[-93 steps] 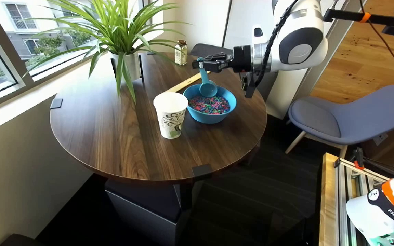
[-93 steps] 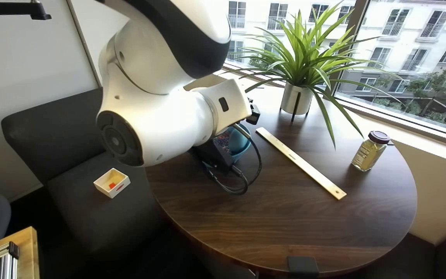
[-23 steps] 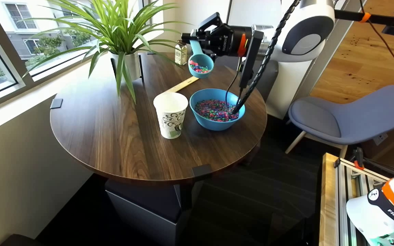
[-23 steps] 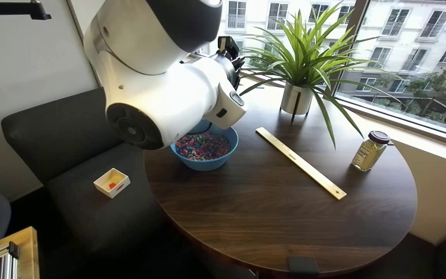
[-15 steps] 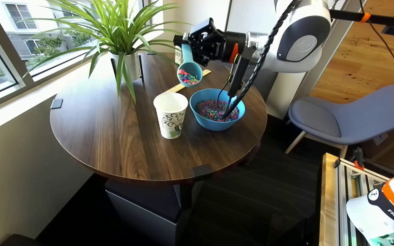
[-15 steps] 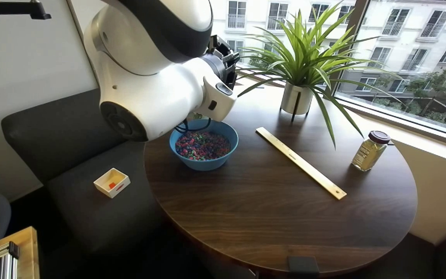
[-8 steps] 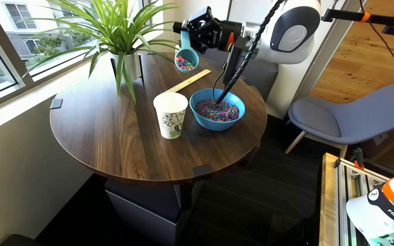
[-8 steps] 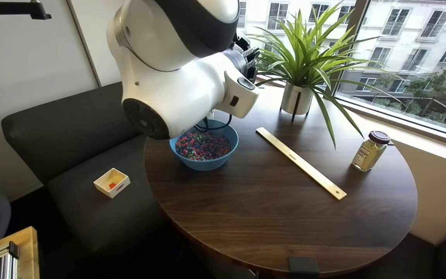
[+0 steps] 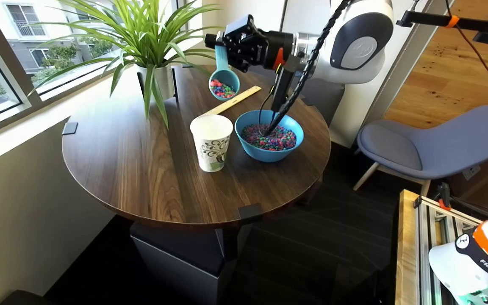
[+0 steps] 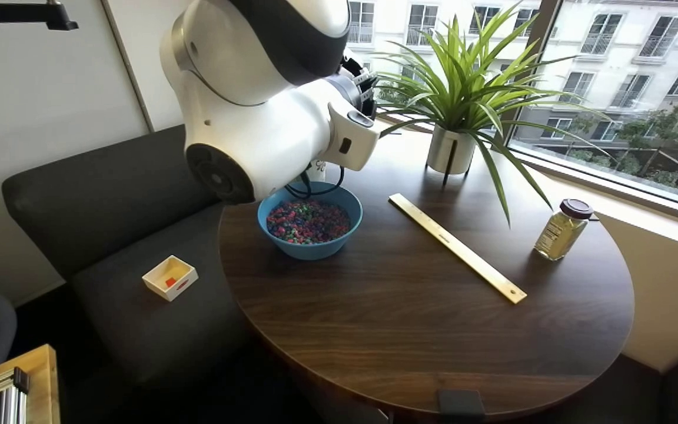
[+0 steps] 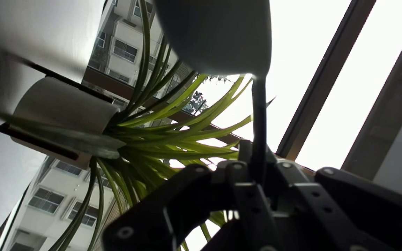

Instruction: Use the scooper to pour some of the bowl's contents into the cup

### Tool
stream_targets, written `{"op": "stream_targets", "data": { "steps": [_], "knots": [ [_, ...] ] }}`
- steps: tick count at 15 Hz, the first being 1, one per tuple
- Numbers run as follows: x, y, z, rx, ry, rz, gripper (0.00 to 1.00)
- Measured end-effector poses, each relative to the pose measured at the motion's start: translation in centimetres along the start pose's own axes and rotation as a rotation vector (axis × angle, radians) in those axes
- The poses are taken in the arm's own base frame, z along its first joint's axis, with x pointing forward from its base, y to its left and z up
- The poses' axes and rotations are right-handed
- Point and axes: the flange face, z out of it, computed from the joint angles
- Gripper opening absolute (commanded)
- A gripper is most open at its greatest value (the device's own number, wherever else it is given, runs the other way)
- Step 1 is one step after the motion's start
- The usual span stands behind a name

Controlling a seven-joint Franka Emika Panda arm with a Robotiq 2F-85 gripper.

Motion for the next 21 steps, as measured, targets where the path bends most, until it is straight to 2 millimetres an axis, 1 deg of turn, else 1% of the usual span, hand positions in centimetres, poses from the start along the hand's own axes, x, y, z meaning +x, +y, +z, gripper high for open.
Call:
{"op": "stream_targets", "data": {
  "steps": [7,13,21],
  "knots": [
    [-1.5,-0.1,0.6,0.005,-0.028,-0.117,0.02],
    [-2.5,-0.4,1.0,0.016,-0.044,-0.243,0.02],
    [-4.6,-1.3,1.6,0.045,-0.076,-0.419,0.02]
  ]
}}
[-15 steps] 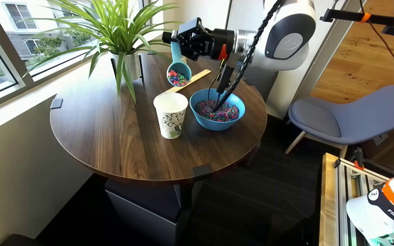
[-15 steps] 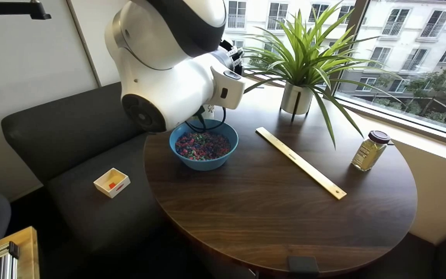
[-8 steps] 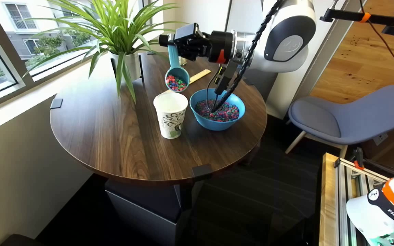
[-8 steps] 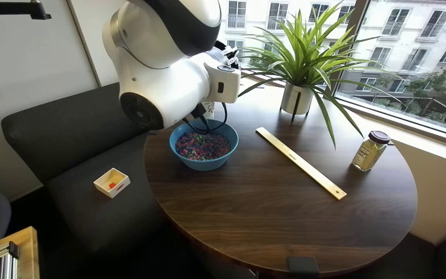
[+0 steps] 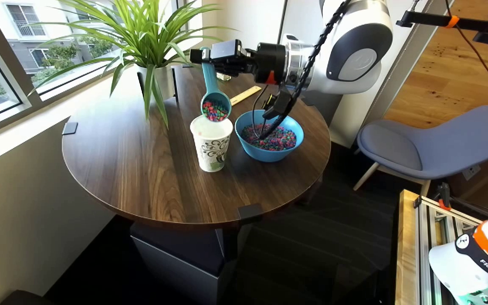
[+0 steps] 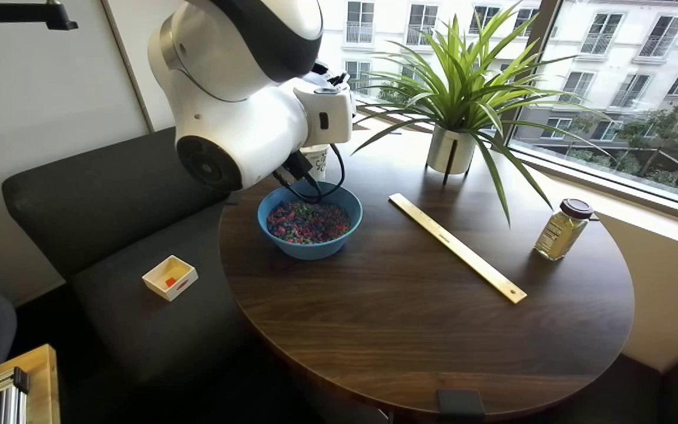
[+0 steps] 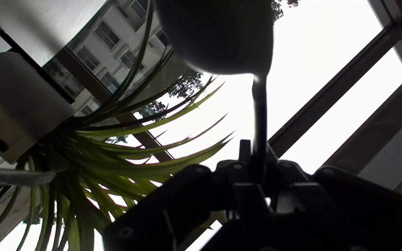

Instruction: Use the scooper to pour some of the bowl's contents into the cup

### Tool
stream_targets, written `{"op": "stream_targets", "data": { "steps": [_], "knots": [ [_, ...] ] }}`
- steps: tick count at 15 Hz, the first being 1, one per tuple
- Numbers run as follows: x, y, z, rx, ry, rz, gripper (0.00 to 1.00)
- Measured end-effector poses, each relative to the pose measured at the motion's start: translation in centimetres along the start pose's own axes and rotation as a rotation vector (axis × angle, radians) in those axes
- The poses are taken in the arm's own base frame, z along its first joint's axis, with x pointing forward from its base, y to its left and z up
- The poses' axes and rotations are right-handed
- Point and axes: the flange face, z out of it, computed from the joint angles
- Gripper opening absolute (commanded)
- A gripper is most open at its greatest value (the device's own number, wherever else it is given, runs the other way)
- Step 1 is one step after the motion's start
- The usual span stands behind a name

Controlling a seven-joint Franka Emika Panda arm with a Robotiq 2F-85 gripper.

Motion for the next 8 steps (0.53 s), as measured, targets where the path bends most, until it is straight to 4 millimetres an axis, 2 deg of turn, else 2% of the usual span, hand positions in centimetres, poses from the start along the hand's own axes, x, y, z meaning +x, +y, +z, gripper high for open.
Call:
{"op": "stream_targets", "data": {
  "steps": [8],
  "knots": [
    [-1.6,-1.2,1.0,0.068,-0.002,-0.194,0.02]
  ]
}}
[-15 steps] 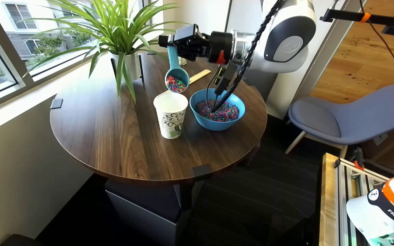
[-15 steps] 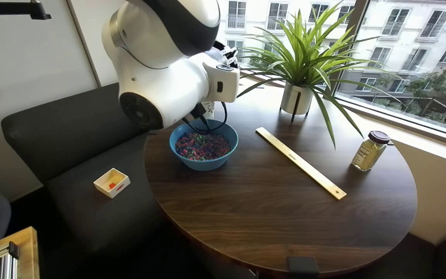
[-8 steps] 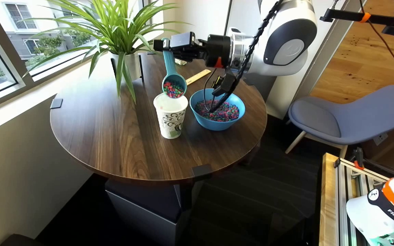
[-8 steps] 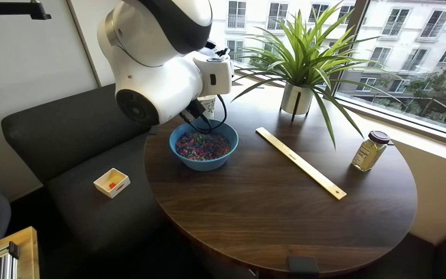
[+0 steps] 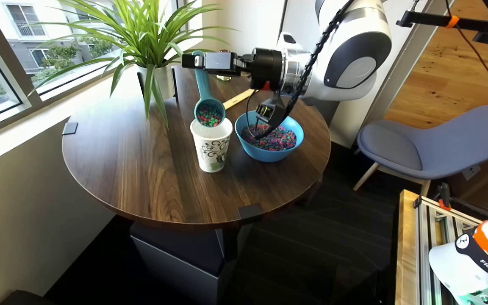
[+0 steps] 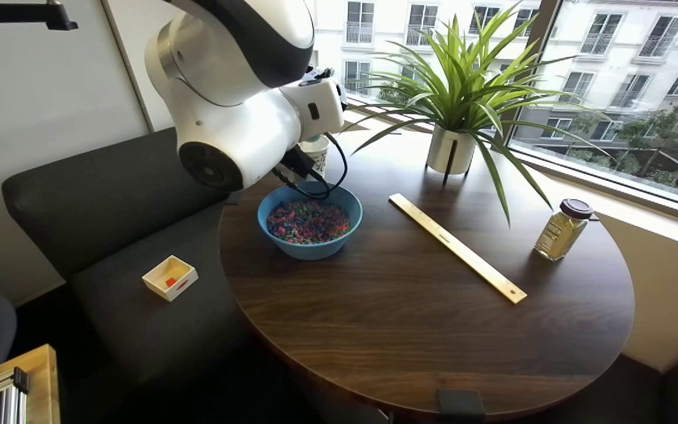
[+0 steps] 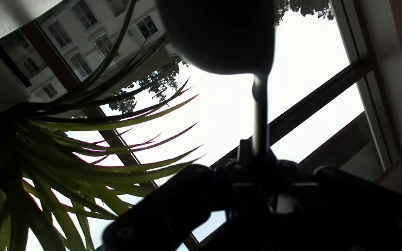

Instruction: Use the scooper to pour some of the bowl's contents into the cup

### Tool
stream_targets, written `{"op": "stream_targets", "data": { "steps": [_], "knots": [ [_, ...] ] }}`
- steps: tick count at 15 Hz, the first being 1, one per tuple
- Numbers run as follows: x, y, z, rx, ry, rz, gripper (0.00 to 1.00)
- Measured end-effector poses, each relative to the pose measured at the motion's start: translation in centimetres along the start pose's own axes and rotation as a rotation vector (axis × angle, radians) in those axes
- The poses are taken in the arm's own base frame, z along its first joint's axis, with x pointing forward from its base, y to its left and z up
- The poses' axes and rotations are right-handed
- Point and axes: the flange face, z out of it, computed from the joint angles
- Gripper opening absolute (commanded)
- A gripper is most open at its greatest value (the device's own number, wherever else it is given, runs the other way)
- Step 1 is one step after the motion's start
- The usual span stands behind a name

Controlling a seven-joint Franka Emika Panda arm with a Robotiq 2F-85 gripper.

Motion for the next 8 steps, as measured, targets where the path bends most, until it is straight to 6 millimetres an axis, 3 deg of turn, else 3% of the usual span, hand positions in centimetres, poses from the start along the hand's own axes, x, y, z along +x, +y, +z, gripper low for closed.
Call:
{"op": "stream_targets", "data": {
  "steps": [8],
  "knots": [
    [-1.1,-0.12,0.25,0.035,0.009,-0.185,0.02]
  ]
}}
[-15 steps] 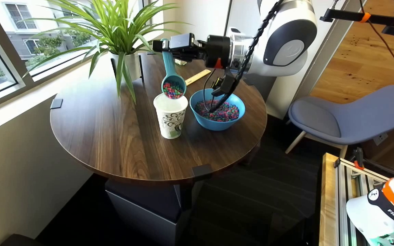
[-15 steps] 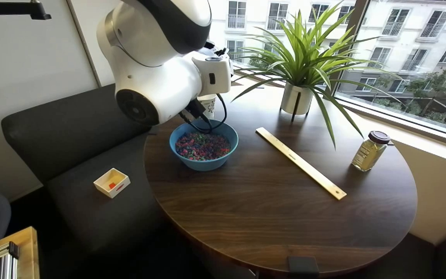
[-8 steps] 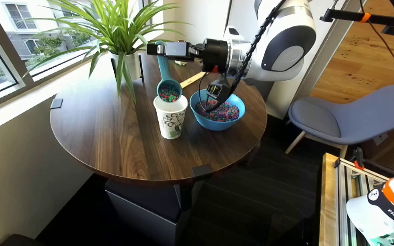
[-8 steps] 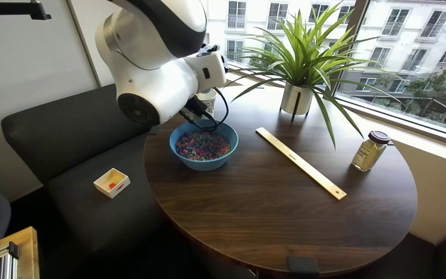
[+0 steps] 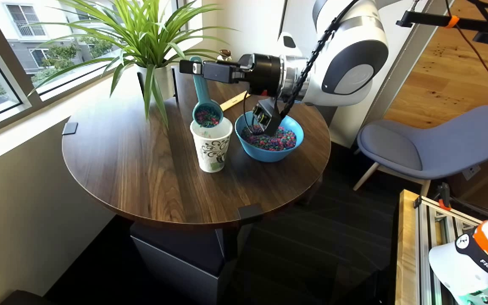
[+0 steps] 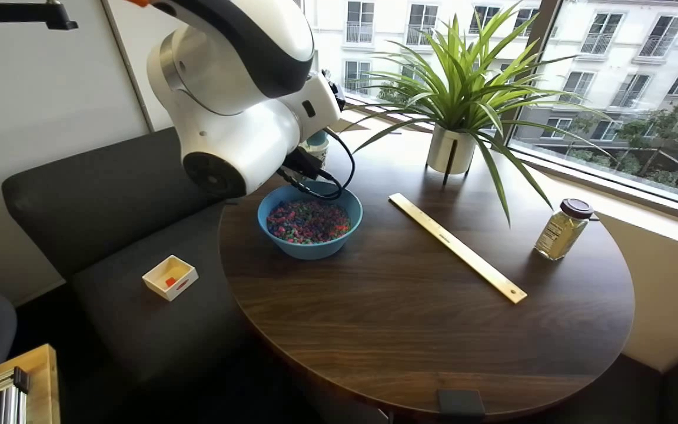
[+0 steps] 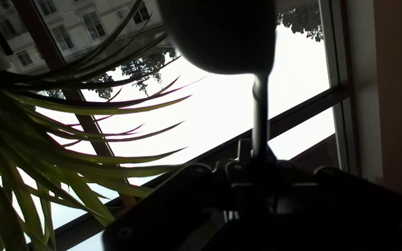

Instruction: Use the scooper to pour some of the bowl's contents into the cup

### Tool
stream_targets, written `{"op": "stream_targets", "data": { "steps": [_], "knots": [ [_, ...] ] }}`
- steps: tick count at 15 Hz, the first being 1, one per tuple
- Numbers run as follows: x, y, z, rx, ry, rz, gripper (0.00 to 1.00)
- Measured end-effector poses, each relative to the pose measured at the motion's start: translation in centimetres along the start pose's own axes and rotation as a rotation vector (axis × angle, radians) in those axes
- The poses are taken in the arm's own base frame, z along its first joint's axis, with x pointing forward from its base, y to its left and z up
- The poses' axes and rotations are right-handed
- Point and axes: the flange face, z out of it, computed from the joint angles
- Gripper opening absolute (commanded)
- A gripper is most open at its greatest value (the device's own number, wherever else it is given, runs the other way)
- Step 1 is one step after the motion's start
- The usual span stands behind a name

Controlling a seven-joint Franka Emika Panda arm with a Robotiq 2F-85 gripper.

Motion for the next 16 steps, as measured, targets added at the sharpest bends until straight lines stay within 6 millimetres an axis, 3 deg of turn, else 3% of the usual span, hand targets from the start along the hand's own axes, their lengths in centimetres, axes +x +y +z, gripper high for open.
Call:
{"op": "stream_targets", "data": {
  "steps": [6,16],
  "knots": [
    [-1.4,-1.2,0.1,0.058,0.019,-0.142,0.02],
    [-1.2,-1.6,0.0,0.152,0.071,-0.361,0.02]
  ]
}}
